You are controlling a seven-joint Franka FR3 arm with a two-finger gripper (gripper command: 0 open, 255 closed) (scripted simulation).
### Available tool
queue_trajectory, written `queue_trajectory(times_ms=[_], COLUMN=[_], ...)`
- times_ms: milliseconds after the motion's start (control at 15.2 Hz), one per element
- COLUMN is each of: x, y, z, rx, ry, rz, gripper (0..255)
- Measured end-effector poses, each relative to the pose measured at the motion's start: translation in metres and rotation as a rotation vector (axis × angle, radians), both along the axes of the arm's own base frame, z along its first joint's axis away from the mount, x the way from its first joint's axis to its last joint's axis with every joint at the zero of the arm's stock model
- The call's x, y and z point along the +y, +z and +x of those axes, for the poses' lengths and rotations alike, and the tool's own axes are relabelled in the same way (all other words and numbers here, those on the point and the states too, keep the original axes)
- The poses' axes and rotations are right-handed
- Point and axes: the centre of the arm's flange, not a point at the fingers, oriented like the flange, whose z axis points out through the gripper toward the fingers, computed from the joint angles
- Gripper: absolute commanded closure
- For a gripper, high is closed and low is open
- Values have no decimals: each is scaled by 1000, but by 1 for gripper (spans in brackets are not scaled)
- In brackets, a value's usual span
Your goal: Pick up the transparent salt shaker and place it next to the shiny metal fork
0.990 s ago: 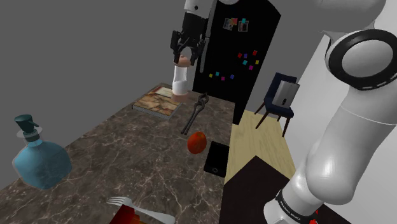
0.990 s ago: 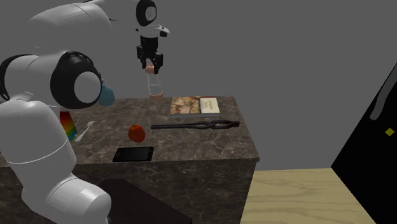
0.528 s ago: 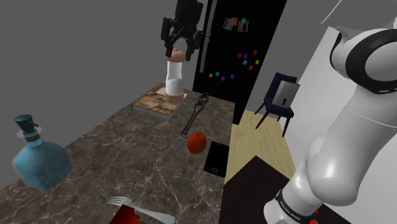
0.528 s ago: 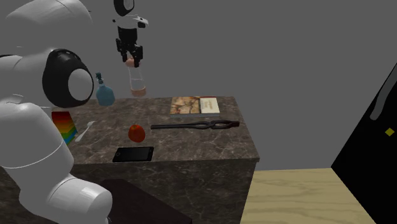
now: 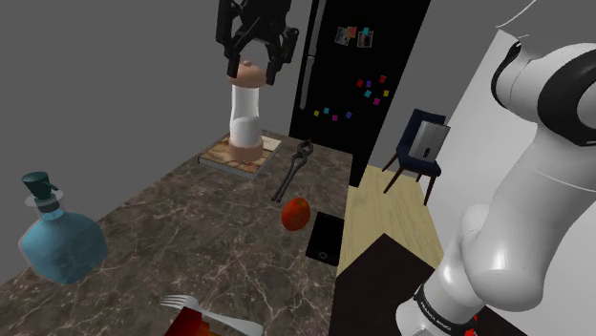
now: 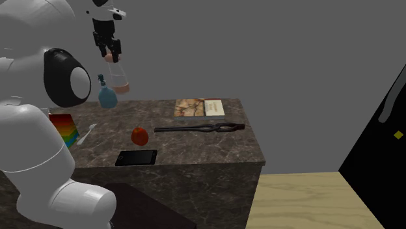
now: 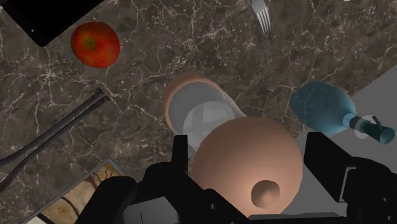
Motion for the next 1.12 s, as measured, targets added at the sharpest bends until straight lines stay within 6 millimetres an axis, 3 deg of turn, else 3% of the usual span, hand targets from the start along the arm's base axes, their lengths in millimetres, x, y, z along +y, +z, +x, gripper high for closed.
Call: queue_trajectory(times_ms=[264,1122], x=[37,42], y=[16,-48], z=[-25,-29], rx=[0,1], ry=[1,-1], rz=[0,0], gripper=[255,255])
